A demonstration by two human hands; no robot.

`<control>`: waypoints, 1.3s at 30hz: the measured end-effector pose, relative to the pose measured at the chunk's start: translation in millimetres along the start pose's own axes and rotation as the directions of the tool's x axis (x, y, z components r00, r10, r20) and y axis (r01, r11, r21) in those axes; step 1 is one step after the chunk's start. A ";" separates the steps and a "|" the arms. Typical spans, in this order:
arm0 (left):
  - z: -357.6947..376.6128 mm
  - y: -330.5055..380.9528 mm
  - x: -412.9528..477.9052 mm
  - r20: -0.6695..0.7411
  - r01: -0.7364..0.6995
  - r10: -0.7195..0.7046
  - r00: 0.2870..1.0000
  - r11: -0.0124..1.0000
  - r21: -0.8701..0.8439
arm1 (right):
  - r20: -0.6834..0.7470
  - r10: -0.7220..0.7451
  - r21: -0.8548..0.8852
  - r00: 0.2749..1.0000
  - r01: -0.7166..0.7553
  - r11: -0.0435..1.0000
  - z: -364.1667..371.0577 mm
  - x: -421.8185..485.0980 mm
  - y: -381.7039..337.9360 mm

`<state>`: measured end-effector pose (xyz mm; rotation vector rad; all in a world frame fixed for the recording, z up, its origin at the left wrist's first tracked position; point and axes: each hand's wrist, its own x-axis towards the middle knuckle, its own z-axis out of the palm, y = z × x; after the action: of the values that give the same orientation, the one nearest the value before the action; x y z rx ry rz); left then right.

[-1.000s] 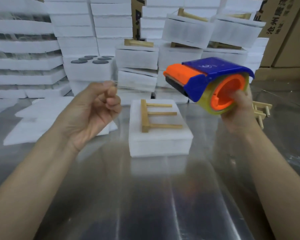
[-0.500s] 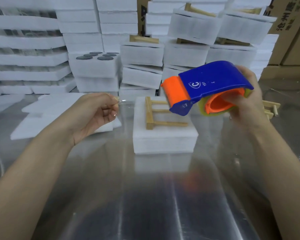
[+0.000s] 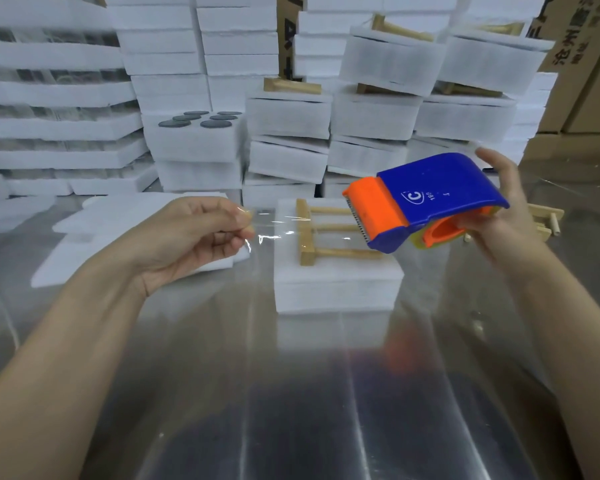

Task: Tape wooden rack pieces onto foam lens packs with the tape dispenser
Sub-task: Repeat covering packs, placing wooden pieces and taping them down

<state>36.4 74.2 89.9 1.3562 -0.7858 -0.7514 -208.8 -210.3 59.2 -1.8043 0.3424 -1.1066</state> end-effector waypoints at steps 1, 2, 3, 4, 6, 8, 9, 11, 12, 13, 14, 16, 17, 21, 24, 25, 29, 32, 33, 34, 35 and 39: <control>0.4 -0.8 0.1 -0.001 0.003 -0.003 1.000 1.000 -0.005 | -0.011 -0.010 -0.023 1.000 0.010 1.000 0.6 -0.6 1.9; 0.7 -0.8 0.8 -0.004 0.009 -0.009 1.000 1.000 -0.011 | -0.022 -0.020 -0.050 1.000 0.019 0.999 1.7 -0.9 3.5; 0.0 -0.8 1.9 -0.009 0.020 -0.020 1.000 1.000 -0.020 | -0.033 -0.029 -0.071 0.999 0.027 0.997 2.9 -1.4 4.9; -1.6 -0.4 2.3 -0.023 0.031 -0.032 0.999 0.999 -0.036 | -0.043 -0.036 -0.084 0.998 0.032 0.996 2.3 -1.6 5.5; -12.3 -0.8 1.9 -0.065 0.031 -0.036 0.997 0.997 -0.072 | -0.085 -0.029 -0.071 0.996 0.023 0.997 -1.7 -3.2 6.6; -25.0 -1.8 -0.7 -0.077 0.032 -0.034 0.996 0.999 -0.030 | -0.175 0.001 -0.044 0.985 -0.009 0.999 -10.3 -5.5 7.9; -28.8 -2.5 -1.8 -0.067 0.035 -0.034 0.997 0.999 0.007 | -0.214 0.010 -0.051 0.977 -0.021 0.998 -13.9 -6.5 9.1; -30.4 -2.9 0.3 -0.097 0.020 -0.020 0.995 1.000 0.000 | -0.223 0.017 -0.093 0.975 -0.038 0.995 -16.1 -5.0 10.3; -29.1 -3.3 3.1 -0.147 0.013 -0.019 0.989 0.999 -0.041 | -0.212 0.018 -0.106 0.977 -0.042 0.993 -14.2 -4.0 9.2; -27.3 -3.8 6.6 -0.196 0.000 -0.016 0.981 0.997 -0.080 | -0.210 0.016 -0.108 0.978 -0.039 0.993 -11.8 -2.8 7.0; -24.9 -4.0 9.8 -0.232 -0.012 -0.014 0.973 0.994 -0.109 | -0.217 0.008 -0.104 0.976 -0.031 0.994 -10.4 -1.6 4.2; -19.9 -4.7 13.5 -0.267 -0.038 -0.002 0.964 0.989 -0.144 | -0.269 -0.002 -0.073 0.963 -0.018 0.997 -9.0 -0.4 1.5; -17.8 -5.5 14.5 -0.281 -0.065 0.026 0.959 0.989 -0.132 | -0.301 -0.005 -0.058 0.953 -0.013 0.998 -9.0 0.0 0.9; -8.0 -11.3 18.5 -0.390 -0.198 0.212 0.896 0.977 0.076 | -0.336 0.002 -0.048 0.942 -0.019 0.999 -5.2 3.3 4.2; -3.4 -17.8 27.9 -0.480 -0.207 0.259 0.838 0.965 0.160 | -0.322 0.008 -0.078 0.947 -0.034 0.996 -1.4 6.0 9.3; -2.4 -20.5 30.9 -0.488 -0.195 0.245 0.838 0.969 0.152 | -0.330 0.017 -0.078 0.944 -0.046 0.996 -0.5 6.7 11.3; 0.3 -31.3 40.1 -0.475 -0.148 0.178 0.862 0.984 0.102 | -0.379 0.040 -0.085 0.925 -0.078 0.993 2.2 6.7 18.9; 1.5 -36.1 44.3 -0.477 -0.133 0.150 0.866 0.989 0.069 | -0.375 0.061 -0.091 0.925 -0.102 0.991 4.7 7.3 22.8; 1.5 -36.9 45.4 -0.482 -0.132 0.146 0.864 0.989 0.063 | -0.370 0.068 -0.089 0.927 -0.108 0.990 5.5 8.2 23.5; 1.2 -37.2 46.0 -0.488 -0.130 0.144 0.861 0.990 0.062 | -0.367 0.073 -0.087 0.927 -0.112 0.990 5.9 9.4 24.5; 1.2 -37.5 46.8 -0.494 -0.131 0.145 0.857 0.989 0.063 | -0.366 0.076 -0.087 0.928 -0.116 0.989 6.0 10.5 25.0; 2.7 -39.3 48.8 -0.503 -0.130 0.153 0.851 0.988 0.081 | -0.369 0.083 -0.114 0.926 -0.134 0.984 5.7 11.5 26.7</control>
<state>60.1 29.0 53.4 1.4326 -0.4704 -0.2335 -191.8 -227.8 42.3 -1.6683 0.7474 -1.3654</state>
